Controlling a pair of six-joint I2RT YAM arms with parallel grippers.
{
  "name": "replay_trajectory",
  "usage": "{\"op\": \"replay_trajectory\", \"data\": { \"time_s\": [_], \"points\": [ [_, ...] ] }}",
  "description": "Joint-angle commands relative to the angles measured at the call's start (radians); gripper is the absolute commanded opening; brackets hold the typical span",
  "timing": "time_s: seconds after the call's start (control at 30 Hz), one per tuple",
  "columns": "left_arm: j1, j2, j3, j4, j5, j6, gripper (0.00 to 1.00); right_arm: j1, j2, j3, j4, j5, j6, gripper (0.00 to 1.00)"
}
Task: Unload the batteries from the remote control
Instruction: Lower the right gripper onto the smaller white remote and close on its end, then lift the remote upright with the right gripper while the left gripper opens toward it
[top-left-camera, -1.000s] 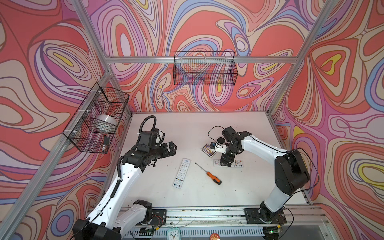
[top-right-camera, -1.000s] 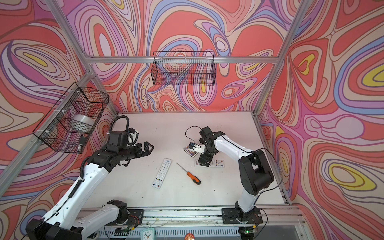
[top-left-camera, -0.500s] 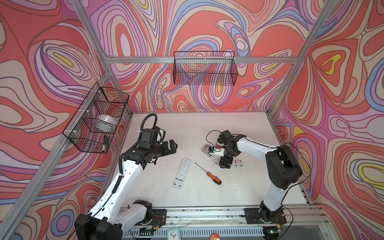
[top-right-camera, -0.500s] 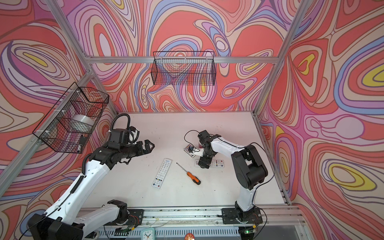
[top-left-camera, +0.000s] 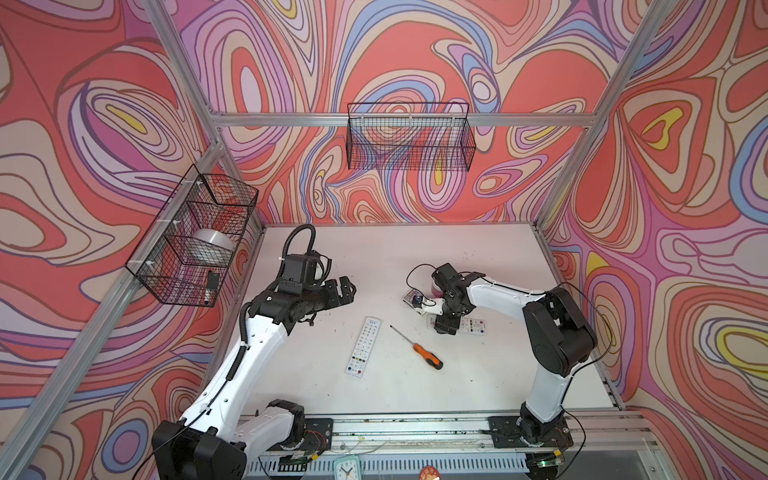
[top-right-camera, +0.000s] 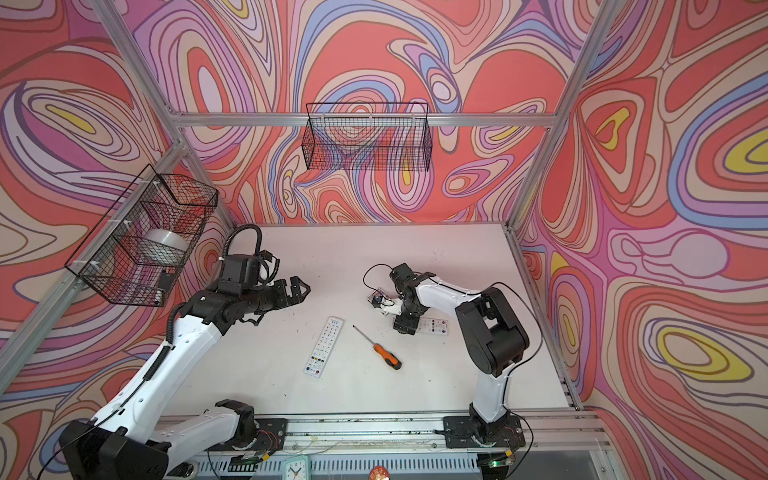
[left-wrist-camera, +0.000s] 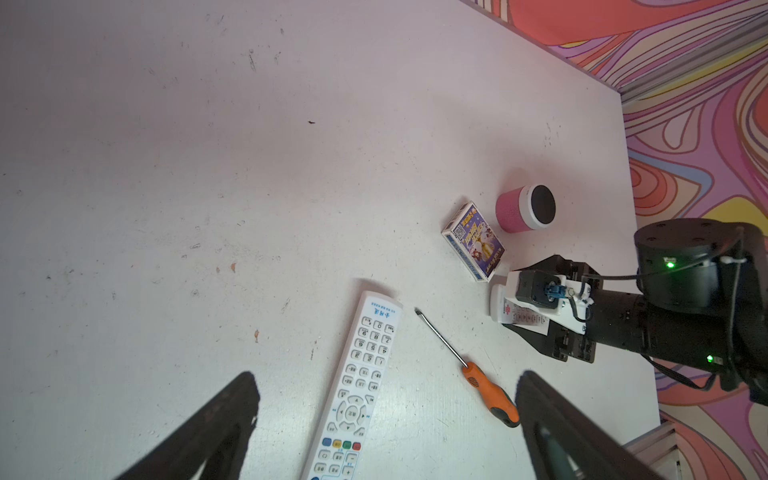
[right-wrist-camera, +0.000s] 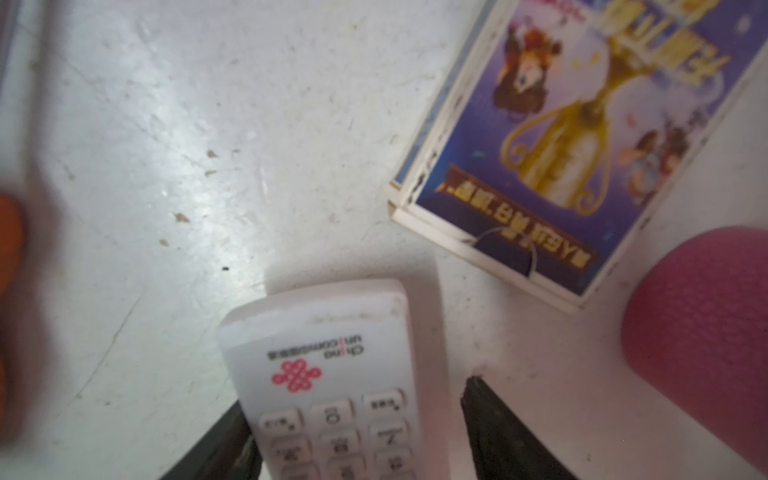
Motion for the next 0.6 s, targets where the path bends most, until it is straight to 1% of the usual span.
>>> {"op": "replay_trajectory", "data": {
  "time_s": [0.0, 0.03, 0.17, 0.2, 0.27, 0.3, 0.43, 0.5, 0.53, 0.57],
  "points": [
    [-0.002, -0.007, 0.01, -0.018, 0.005, -0.021, 1.0, 0.008, -0.002, -0.009, 0.029, 0.008, -0.004, 0.66],
    [-0.002, -0.01, 0.006, -0.016, 0.004, -0.022, 1.0, 0.008, -0.01, -0.009, 0.03, 0.002, -0.004, 0.63],
    [-0.001, -0.016, -0.003, -0.007, 0.003, -0.035, 1.0, 0.008, -0.056, -0.02, 0.051, -0.022, 0.001, 0.45],
    [-0.002, -0.015, -0.003, -0.005, 0.004, -0.037, 1.0, 0.008, -0.068, -0.024, 0.053, -0.026, 0.001, 0.43],
    [-0.002, -0.012, -0.001, -0.003, 0.007, -0.041, 1.0, 0.009, -0.071, -0.024, 0.051, -0.042, 0.005, 0.43],
    [-0.002, -0.013, 0.0, -0.005, 0.007, -0.041, 1.0, 0.008, -0.11, -0.021, 0.05, -0.049, 0.012, 0.43],
    [-0.001, -0.019, 0.006, -0.008, 0.01, -0.043, 1.0, 0.005, -0.17, 0.037, 0.013, -0.093, 0.066, 0.43],
    [-0.002, -0.021, 0.007, 0.005, 0.027, -0.046, 1.0, -0.003, -0.203, 0.097, -0.004, -0.146, 0.142, 0.43],
    [-0.002, -0.021, 0.007, 0.015, 0.04, -0.047, 1.0, -0.01, -0.22, 0.126, -0.006, -0.184, 0.185, 0.43],
    [-0.002, -0.02, 0.009, 0.029, 0.065, -0.05, 1.0, -0.021, -0.234, 0.158, -0.001, -0.243, 0.253, 0.43]
  ]
}}
